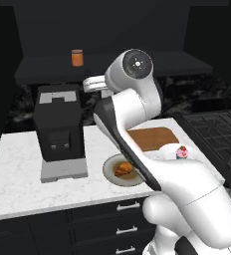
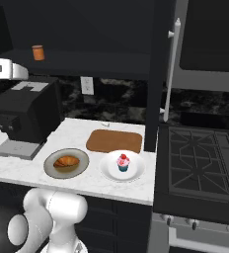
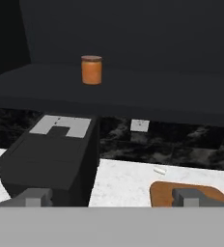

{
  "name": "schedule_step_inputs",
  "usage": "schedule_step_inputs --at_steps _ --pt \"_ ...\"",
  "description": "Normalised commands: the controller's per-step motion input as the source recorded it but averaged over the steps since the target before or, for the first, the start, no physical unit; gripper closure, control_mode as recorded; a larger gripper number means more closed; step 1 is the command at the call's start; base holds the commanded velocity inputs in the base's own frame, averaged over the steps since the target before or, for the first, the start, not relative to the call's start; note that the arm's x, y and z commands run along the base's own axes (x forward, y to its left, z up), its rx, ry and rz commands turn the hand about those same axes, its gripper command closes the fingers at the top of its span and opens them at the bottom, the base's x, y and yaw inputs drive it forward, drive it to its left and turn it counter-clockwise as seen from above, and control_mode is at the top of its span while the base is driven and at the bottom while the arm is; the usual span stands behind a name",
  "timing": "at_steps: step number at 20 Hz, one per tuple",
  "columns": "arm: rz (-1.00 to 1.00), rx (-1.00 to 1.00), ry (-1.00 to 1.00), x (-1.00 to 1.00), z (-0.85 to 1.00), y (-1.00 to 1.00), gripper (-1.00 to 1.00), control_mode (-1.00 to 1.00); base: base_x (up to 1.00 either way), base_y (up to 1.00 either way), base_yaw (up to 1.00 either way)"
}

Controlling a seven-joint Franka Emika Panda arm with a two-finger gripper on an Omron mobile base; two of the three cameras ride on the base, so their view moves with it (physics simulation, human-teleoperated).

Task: From the different types of pastries on the counter, select a croissant and place it on the cutting board. Then retrieve a jar of jam from the cabinet and place it alongside the croissant on the cutting board.

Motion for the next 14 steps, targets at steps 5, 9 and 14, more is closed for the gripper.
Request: schedule_step_inputs --at_steps 5,9,14 --pt "0.00 -0.02 0.05 0.08 0.32 0.16 -1.00 -1.00 0.00 0.00 0.00" --pt "-0.03 0.03 0.03 0.08 -0.02 0.00 -1.00 -1.00 0.00 0.00 0.00" --pt "0.00 0.17 0.26 0.30 0.20 0.19 -1.00 -1.00 0.00 0.00 0.00"
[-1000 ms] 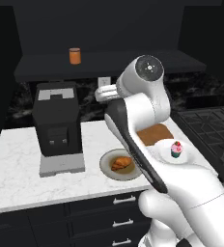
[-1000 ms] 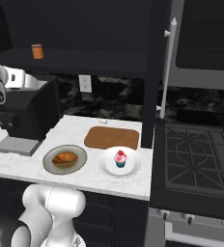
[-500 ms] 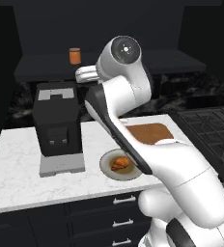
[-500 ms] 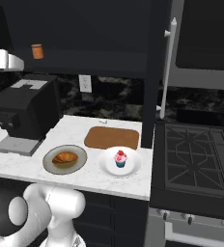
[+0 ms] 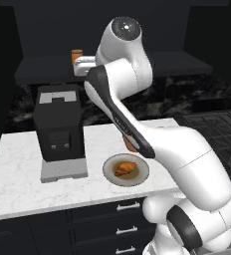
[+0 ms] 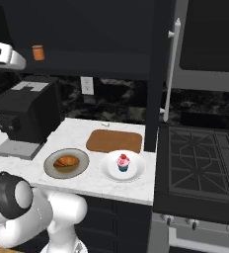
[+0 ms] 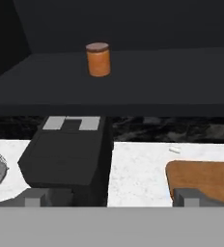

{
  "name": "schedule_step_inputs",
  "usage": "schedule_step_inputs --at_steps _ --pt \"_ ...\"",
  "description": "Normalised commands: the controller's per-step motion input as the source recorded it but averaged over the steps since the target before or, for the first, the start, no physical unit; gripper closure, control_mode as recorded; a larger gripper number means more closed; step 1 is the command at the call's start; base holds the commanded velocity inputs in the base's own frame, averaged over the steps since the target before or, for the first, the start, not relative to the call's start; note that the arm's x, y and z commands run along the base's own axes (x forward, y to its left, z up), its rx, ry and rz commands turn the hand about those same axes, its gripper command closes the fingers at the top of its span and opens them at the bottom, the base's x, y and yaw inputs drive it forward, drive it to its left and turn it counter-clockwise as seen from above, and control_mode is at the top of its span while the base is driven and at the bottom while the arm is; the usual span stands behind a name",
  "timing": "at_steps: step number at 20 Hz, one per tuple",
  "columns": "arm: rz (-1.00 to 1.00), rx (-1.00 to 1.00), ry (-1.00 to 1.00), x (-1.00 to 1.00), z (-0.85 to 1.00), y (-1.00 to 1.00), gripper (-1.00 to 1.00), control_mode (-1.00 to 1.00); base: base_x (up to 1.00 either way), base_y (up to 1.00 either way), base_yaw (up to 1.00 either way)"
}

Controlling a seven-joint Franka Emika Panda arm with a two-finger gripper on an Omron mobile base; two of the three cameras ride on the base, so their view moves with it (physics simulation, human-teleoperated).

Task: From the different types of pastries on the counter, select a croissant and place it on the cutting board. Then retrieve a jar of jam from the cabinet and place it alongside the croissant on the cutting board.

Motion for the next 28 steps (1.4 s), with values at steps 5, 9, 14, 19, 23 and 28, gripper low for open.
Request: schedule_step_inputs --at_steps 5,9,14,19,23,28 --pt "0.00 0.07 -0.08 0.37 0.20 0.22 -1.00 -1.00 0.00 0.00 0.00" --pt "0.00 0.00 -0.11 0.22 0.05 0.35 -1.00 -1.00 0.00 0.00 0.00" --pt "0.00 0.03 -0.02 0.26 0.16 -0.08 -1.00 -1.00 0.00 0.00 0.00" --pt "0.00 0.07 0.00 0.39 0.10 -0.03 -1.00 -1.00 0.00 0.00 0.00" --pt "0.00 0.04 -0.02 0.34 -0.08 -0.17 -1.00 -1.00 0.00 0.00 0.00" --pt "0.00 0.04 -0.03 0.34 -0.15 -0.19 -1.00 -1.00 0.00 0.00 0.00"
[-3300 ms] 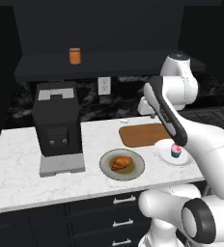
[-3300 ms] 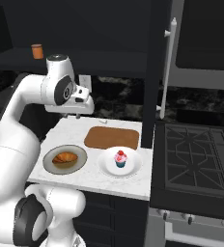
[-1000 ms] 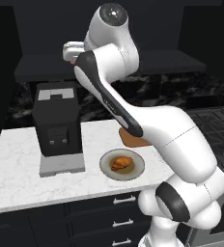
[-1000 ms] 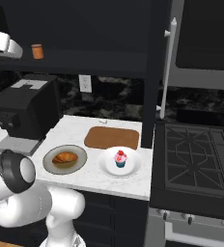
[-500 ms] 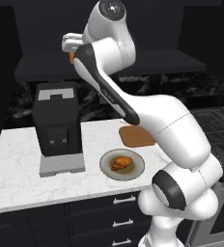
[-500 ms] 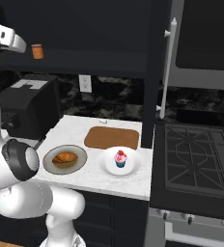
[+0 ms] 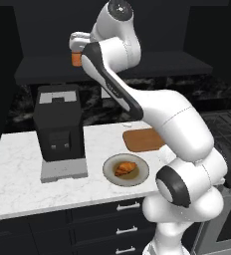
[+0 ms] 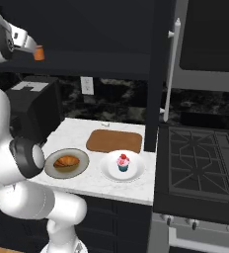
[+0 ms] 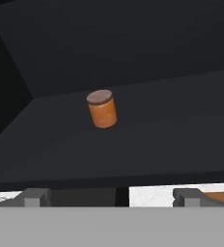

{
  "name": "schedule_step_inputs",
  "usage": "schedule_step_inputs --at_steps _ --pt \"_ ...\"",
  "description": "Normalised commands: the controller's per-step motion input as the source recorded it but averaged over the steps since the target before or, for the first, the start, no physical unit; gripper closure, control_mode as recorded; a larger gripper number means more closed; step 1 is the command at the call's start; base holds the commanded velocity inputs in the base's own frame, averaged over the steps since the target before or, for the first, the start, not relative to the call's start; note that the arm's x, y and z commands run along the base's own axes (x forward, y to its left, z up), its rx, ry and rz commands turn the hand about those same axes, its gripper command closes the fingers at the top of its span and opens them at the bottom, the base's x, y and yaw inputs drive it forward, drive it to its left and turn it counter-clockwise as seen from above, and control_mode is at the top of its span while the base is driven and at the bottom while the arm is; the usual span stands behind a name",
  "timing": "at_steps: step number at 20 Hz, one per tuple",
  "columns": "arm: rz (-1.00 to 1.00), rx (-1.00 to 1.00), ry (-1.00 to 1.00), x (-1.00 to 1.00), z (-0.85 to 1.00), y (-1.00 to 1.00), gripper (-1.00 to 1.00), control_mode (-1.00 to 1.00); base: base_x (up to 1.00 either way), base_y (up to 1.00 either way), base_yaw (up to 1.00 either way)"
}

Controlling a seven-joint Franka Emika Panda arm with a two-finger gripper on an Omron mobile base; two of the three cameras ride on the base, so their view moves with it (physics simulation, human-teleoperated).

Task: From the different types of pastries on the counter, select a croissant and place it on the cutting board. Then retrieve a jar of jam from the cabinet and place it alongside the croissant on the cutting board.

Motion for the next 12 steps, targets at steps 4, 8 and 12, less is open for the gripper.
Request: schedule_step_inputs --at_steps 4,8,12 --pt "0.02 0.05 -0.02 0.38 -0.27 -0.02 -1.00 -1.00 0.00 0.00 0.00" --pt "0.07 0.09 -0.04 0.55 -0.12 0.01 -1.00 -1.00 0.00 0.00 0.00" --pt "0.12 0.09 -0.06 0.58 0.00 0.04 -1.00 -1.00 0.00 0.00 0.00"
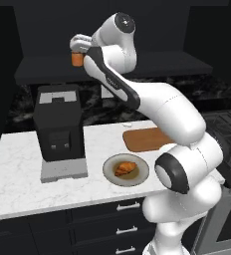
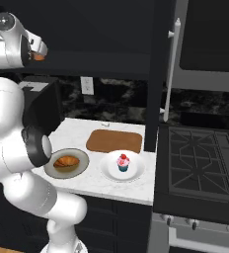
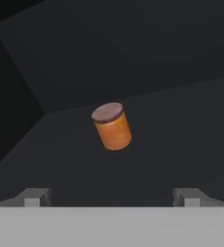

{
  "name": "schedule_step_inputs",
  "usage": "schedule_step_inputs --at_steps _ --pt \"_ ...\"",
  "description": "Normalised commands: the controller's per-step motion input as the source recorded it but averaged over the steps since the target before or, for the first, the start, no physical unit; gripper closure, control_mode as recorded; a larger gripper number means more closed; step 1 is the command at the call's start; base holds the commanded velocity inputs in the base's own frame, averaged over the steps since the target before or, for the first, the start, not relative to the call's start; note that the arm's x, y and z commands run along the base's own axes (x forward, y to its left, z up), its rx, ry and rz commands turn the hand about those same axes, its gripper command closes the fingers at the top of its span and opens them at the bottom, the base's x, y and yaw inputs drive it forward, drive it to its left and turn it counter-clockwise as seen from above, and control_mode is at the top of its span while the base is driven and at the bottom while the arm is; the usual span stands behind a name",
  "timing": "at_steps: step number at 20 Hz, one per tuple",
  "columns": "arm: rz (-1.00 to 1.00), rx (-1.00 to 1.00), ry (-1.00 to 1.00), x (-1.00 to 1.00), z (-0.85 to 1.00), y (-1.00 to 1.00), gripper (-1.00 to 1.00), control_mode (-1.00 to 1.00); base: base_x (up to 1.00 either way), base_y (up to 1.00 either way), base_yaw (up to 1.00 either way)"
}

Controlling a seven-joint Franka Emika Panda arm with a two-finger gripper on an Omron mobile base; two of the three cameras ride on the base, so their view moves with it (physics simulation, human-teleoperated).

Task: From the different types of pastries on the counter, select a croissant and place it on the cutting board. Then retrieve a jar of jam from the cabinet and place it alongside the croissant on the cutting board.

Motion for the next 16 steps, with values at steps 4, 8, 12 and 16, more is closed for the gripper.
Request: schedule_step_inputs --at_steps 4,8,12,16 --pt "0.12 0.05 -0.13 0.28 0.03 0.15 -1.00 -1.00 0.00 0.00 0.00" --pt "0.05 -0.01 -0.02 0.05 0.00 0.18 -1.00 -1.00 0.00 0.00 0.00" --pt "-0.07 -0.11 0.19 -0.01 0.23 0.01 -1.00 -1.00 0.00 0.00 0.00" --pt "-0.09 -0.03 0.19 0.00 0.27 0.13 -1.00 -1.00 0.00 0.00 0.00"
